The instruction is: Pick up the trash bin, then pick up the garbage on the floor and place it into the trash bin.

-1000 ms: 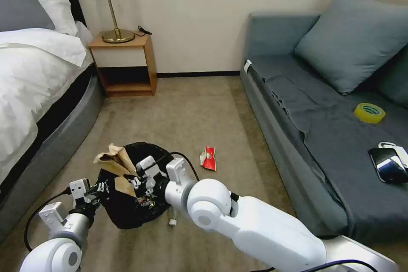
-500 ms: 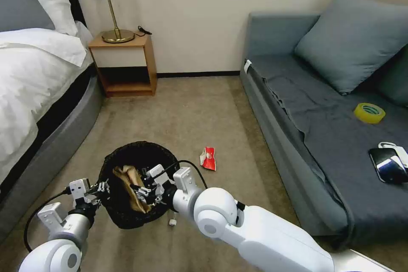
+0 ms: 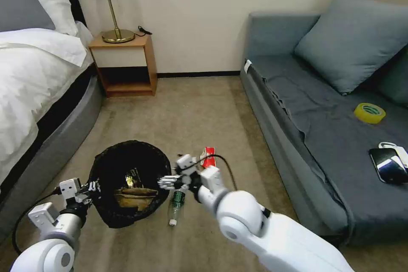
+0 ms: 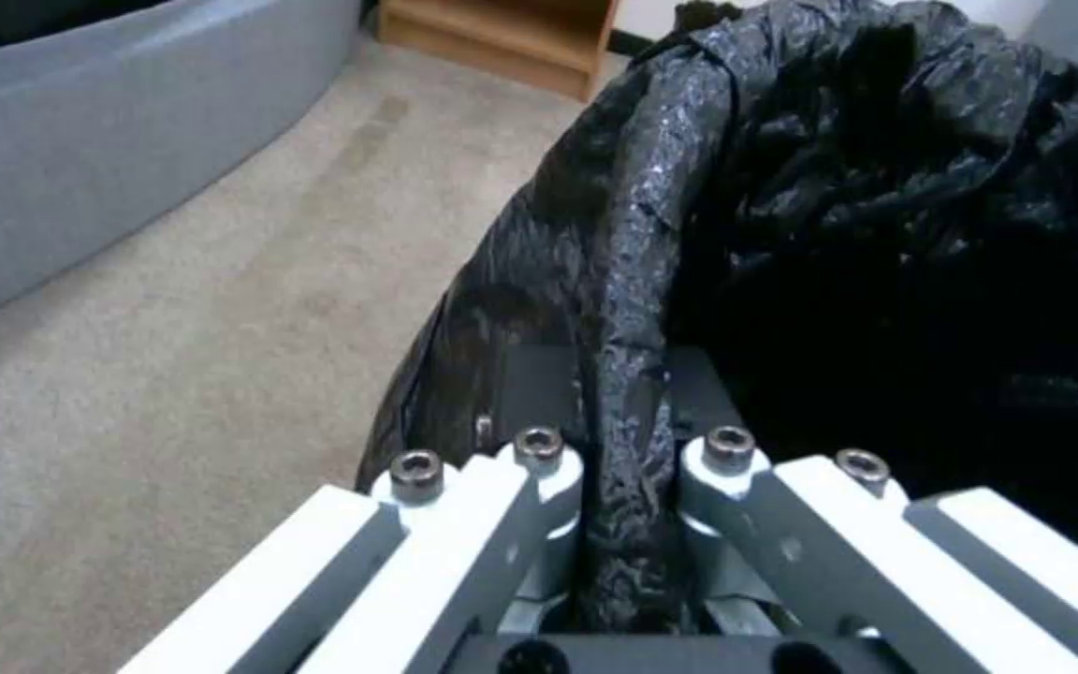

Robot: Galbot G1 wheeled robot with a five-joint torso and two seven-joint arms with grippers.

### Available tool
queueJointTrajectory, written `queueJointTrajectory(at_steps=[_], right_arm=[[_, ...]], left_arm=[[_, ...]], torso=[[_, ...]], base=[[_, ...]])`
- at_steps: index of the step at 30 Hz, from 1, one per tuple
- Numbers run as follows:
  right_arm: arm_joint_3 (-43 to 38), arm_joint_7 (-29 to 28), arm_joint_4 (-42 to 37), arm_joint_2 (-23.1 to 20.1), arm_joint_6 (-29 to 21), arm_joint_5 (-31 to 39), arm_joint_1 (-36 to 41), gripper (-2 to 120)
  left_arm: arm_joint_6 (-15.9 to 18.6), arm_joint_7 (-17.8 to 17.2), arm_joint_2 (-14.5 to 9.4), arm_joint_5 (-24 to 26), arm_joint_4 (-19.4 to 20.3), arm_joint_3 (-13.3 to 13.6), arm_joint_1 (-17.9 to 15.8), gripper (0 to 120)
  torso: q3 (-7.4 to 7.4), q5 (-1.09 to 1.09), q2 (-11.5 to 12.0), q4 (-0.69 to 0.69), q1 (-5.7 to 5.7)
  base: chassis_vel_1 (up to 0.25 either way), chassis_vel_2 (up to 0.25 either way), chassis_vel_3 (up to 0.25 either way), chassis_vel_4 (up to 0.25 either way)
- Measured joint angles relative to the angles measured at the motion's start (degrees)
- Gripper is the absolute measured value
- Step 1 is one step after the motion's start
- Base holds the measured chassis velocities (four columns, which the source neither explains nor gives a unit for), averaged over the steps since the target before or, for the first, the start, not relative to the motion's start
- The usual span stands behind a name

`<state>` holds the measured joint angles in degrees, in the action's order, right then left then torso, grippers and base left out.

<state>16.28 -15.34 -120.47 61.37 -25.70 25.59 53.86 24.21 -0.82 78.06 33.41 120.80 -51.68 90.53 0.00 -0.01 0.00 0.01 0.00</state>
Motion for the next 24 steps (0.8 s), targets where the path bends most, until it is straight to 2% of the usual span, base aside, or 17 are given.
queueJointTrajectory(at_steps=[4,5,9,10,17,24], right_arm=[[-8.1,1.6,-4.0,-2.0,2.9,-9.5,8.4,100],[-8.1,1.6,-4.0,-2.0,2.9,-9.5,8.4,100],[-16.7,2.4,-7.2,-1.2,5.0,-15.7,19.5,100],[-16.7,2.4,-7.2,-1.2,5.0,-15.7,19.5,100],[-20.8,2.6,-7.6,6.3,8.8,-23.9,28.7,100],[-22.9,3.8,-8.1,10.2,11.6,-29.3,33.4,100]], left_arm=[[-0.1,0.1,-0.5,0.6,-0.6,-0.2,-0.3,4],[-0.1,0.1,-0.5,0.6,-0.6,-0.2,-0.3,4],[-0.1,0.2,-1.0,0.9,-1.3,0.0,-1.1,4],[-0.1,0.2,-1.0,0.9,-1.3,0.0,-1.1,4],[0.3,0.0,-1.3,1.3,-1.9,0.4,-2.2,4],[0.8,-0.2,-1.3,1.8,-1.8,0.6,-2.5,4]], torso=[[0.0,0.01,0.0,-0.01,0.0],[0.0,0.01,0.0,-0.01,0.0],[0.0,0.01,0.0,0.01,0.0],[0.0,0.01,0.0,0.01,0.0],[0.0,0.01,0.0,0.0,0.0],[0.0,0.01,0.0,-0.01,0.0]], base=[[0.0,0.0,0.0,0.0],[0.0,0.0,0.0,0.0],[0.0,0.0,0.0,0.0],[0.0,0.0,0.0,0.0],[0.0,0.0,0.0,0.0],[0.0,0.0,0.0,0.0]])
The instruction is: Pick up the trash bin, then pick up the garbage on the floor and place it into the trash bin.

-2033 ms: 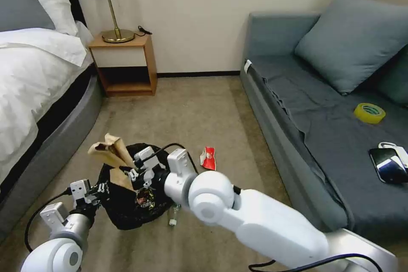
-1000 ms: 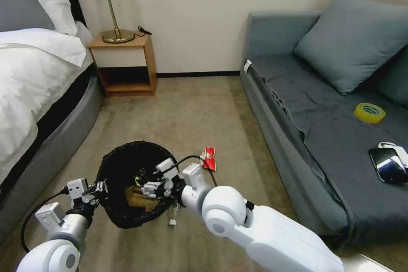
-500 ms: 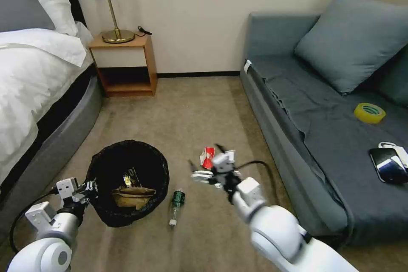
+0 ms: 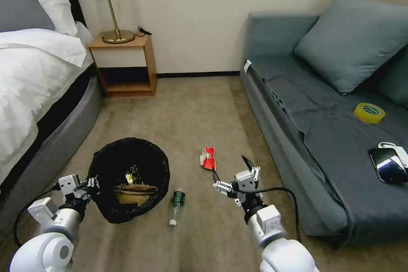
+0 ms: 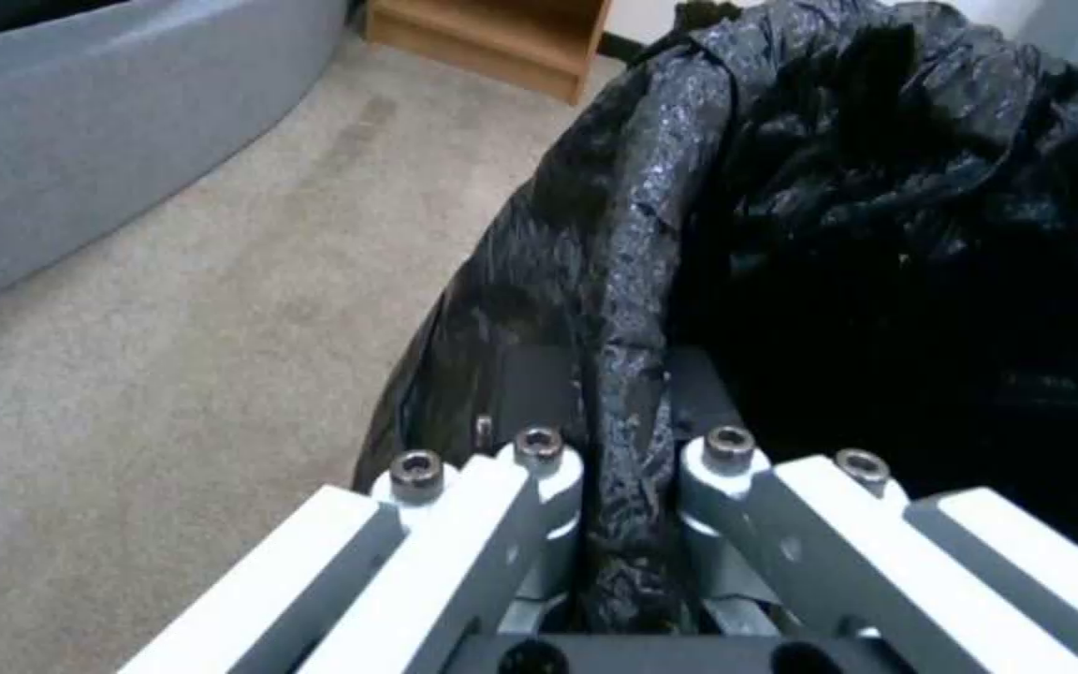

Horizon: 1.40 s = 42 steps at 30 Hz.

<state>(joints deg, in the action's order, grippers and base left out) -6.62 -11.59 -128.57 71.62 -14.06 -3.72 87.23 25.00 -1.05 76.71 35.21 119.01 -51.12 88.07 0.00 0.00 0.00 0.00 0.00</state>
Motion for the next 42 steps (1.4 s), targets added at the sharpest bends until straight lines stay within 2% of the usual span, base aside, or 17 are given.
queueJointTrajectory(at_steps=[11,15,19,42], right_arm=[[-1.1,1.2,-0.2,3.0,2.6,-6.6,5.0,100],[-1.0,2.4,-0.1,4.2,3.0,-8.9,6.7,100],[-0.9,2.8,0.4,4.4,3.1,-9.3,7.3,100],[-0.9,3.8,1.0,4.0,4.4,-9.0,7.9,100]], left_arm=[[0.1,-0.4,0.0,0.3,-0.1,-0.4,-0.1,4],[0.0,-0.2,-0.3,0.6,-0.5,-1.2,0.1,4],[-0.4,0.2,-0.4,-0.4,-0.9,-1.8,0.6,4],[-1.8,0.6,-1.1,0.8,-1.6,-2.3,0.6,4]], torso=[[0.0,0.01,0.0,0.0,0.0],[0.0,0.01,0.0,0.0,0.0],[0.0,0.01,0.0,-0.01,0.0],[0.0,0.0,0.0,0.0,0.0]], base=[[0.0,0.0,0.0,0.0],[0.0,0.0,0.0,0.0],[0.0,0.0,0.0,0.0],[0.0,0.0,0.0,0.0]])
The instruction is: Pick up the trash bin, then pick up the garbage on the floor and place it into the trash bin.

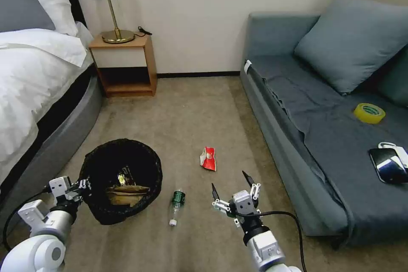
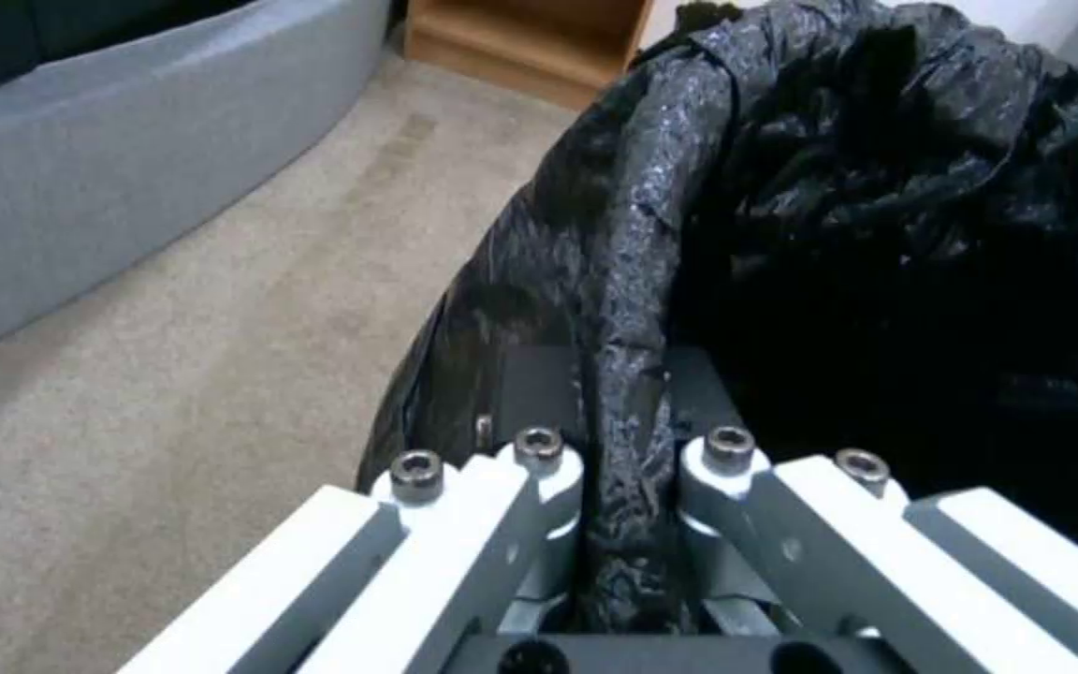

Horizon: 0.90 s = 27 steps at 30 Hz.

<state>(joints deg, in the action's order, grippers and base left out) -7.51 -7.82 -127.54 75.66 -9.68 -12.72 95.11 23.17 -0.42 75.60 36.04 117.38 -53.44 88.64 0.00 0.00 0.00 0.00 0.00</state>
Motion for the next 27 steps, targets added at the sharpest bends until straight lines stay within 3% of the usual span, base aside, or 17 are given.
queueJointTrajectory(at_steps=[27], right_arm=[[0.6,0.5,1.3,0.3,0.1,0.3,-1.0,100]], left_arm=[[-0.1,0.7,-0.6,0.1,-1.2,-1.9,0.1,4]], torso=[[0.0,0.0,0.0,0.0,0.0]], base=[[0.0,0.0,0.0,0.0]])
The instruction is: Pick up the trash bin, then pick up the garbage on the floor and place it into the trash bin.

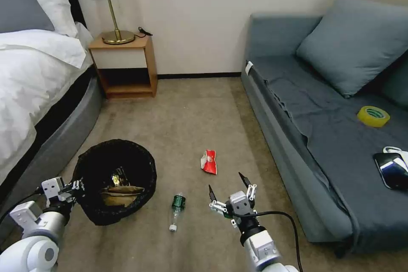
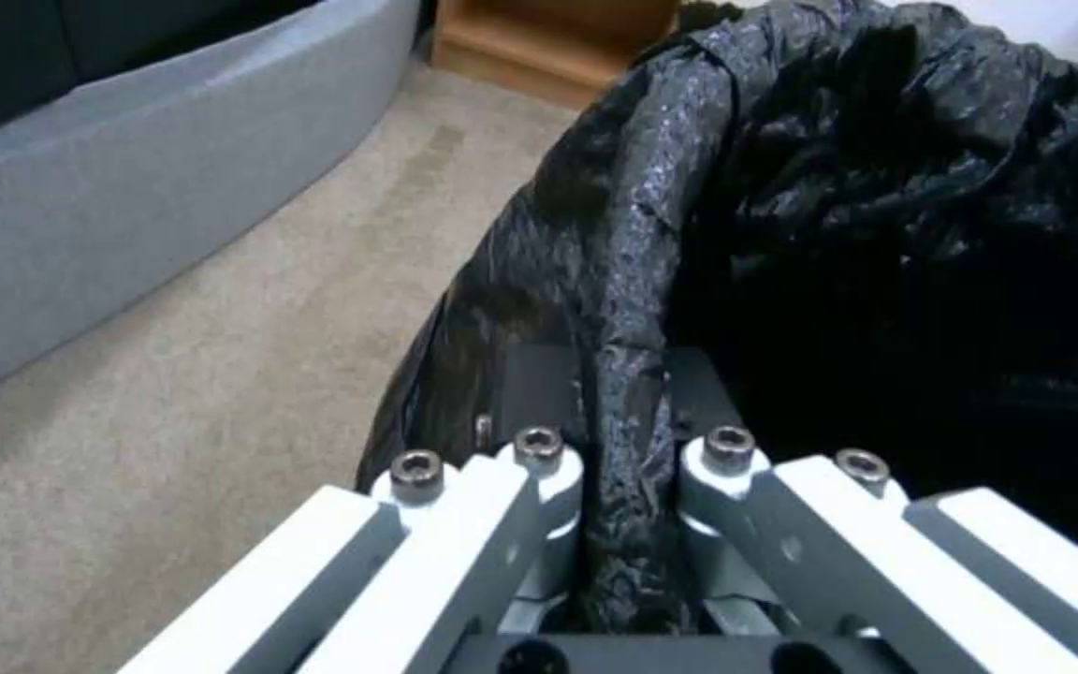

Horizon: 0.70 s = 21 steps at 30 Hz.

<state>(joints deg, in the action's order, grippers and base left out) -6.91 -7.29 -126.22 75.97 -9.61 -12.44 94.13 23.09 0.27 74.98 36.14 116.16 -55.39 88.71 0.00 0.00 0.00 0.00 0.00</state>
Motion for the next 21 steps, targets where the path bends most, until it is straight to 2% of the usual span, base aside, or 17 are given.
queueJointTrajectory(at_steps=[21], right_arm=[[0.5,0.3,0.5,-0.1,0.1,0.7,-0.8,100]], left_arm=[[0.0,0.1,-0.1,0.4,0.0,-0.2,-0.1,4]], torso=[[0.0,0.0,0.0,0.0,0.0]], base=[[0.0,0.0,0.0,0.0]])
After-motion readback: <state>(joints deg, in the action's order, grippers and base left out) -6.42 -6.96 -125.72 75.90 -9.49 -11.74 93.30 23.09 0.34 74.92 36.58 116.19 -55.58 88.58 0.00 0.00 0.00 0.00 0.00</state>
